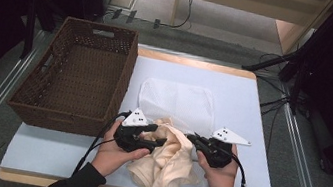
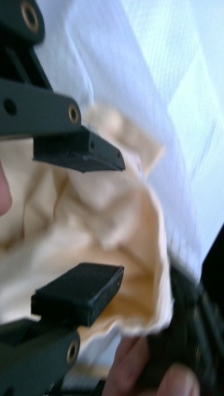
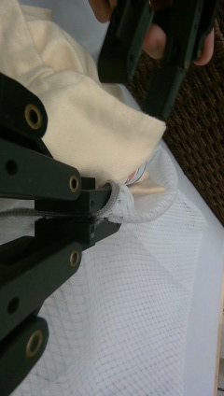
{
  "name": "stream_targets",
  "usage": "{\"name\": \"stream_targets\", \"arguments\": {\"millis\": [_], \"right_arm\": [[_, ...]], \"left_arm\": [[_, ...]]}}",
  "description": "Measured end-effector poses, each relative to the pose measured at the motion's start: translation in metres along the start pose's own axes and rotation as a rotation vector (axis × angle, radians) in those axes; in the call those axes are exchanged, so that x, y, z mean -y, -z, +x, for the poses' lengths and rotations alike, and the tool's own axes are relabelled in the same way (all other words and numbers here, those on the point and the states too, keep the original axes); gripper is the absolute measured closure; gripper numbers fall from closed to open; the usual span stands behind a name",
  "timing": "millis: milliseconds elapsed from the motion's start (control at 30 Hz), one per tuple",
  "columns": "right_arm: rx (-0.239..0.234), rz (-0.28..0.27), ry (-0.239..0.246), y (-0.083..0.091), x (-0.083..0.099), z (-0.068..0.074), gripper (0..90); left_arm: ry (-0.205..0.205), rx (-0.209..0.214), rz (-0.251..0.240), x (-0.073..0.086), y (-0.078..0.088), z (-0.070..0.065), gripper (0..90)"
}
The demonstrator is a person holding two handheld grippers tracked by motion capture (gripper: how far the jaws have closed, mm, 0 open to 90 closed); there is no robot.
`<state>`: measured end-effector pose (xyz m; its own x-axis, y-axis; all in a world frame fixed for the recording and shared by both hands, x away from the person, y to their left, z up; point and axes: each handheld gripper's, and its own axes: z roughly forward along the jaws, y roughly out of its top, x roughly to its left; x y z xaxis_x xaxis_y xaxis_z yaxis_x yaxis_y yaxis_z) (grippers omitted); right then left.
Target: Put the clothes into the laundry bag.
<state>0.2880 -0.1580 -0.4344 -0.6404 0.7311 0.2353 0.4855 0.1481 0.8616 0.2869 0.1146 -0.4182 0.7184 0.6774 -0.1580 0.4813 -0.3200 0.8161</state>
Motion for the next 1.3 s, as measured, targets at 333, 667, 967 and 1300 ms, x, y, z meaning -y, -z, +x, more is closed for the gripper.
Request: {"name": "stream_targets", "arguments": {"millis": [333,667,967,1300], "right_arm": [[-0.003,0.006,-0.002,-0.002,0.000,0.001,88.4],[-0.001,0.009,-0.026,-0.006,0.000,-0.003,88.5],[-0.003,0.005,-0.003,0.000,-0.003,0.000,88.5],[0.002,-0.001,-0.012,0.003,-0.002,-0.002,88.4]], "left_arm": [[0.072,0.086,0.091,0.006,-0.013,0.001,78.8],[-0.062,0.187,0.127,0.004,-0.027,-0.034,83.4],[-0.142,-0.168,0.192,0.013,-0.044,-0.035,86.5],[0.095,-0.019,0.086,0.010,-0.019,0.012,44.1]]}}
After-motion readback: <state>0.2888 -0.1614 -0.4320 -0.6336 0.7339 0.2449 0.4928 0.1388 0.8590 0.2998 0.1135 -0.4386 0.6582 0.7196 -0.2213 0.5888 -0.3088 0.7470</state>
